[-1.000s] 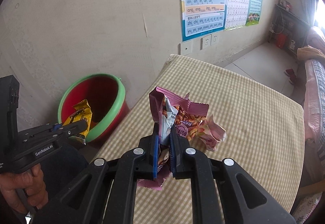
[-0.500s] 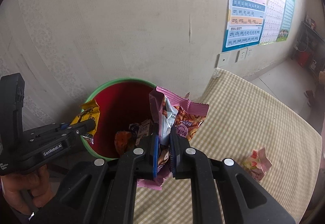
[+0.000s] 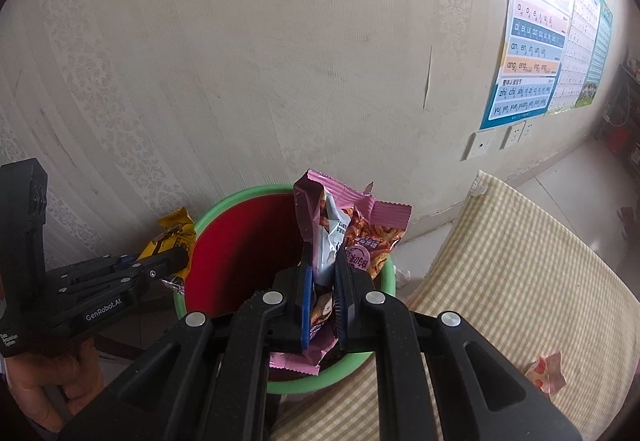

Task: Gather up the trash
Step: 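Open both tools over the red bucket to drop both wrappers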

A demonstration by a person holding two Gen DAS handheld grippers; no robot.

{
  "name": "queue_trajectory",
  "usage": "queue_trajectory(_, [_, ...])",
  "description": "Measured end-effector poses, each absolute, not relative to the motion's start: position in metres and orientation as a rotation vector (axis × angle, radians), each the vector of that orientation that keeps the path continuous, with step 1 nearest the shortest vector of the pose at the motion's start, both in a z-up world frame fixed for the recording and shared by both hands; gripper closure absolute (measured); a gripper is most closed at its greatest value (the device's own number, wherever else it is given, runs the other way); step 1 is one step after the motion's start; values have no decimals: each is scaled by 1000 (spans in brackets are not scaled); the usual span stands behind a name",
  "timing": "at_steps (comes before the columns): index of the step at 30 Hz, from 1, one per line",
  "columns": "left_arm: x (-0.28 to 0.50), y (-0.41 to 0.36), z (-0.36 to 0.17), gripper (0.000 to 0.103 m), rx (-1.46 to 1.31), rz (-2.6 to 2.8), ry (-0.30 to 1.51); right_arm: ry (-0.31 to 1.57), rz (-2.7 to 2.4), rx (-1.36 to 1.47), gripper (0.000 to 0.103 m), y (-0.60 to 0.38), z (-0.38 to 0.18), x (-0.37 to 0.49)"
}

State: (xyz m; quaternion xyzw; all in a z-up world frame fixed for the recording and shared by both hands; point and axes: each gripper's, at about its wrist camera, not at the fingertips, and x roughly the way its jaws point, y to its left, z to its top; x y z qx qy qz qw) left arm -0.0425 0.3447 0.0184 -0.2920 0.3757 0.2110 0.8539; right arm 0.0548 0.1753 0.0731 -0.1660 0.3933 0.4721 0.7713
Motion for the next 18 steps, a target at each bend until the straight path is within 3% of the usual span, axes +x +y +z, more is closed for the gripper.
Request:
queue_trajectory(14, [-28,358,-8,85,-647,437,831,918,1052,-409,93,205,33,50])
queue_trajectory(17, [-29,361,-12,81,-656,444,838,930,1048,-414,90,207,26,50])
queue_trajectory(18, [-28,362,-13,74,-658,447,838,931,1045,-417,87,208,26,50])
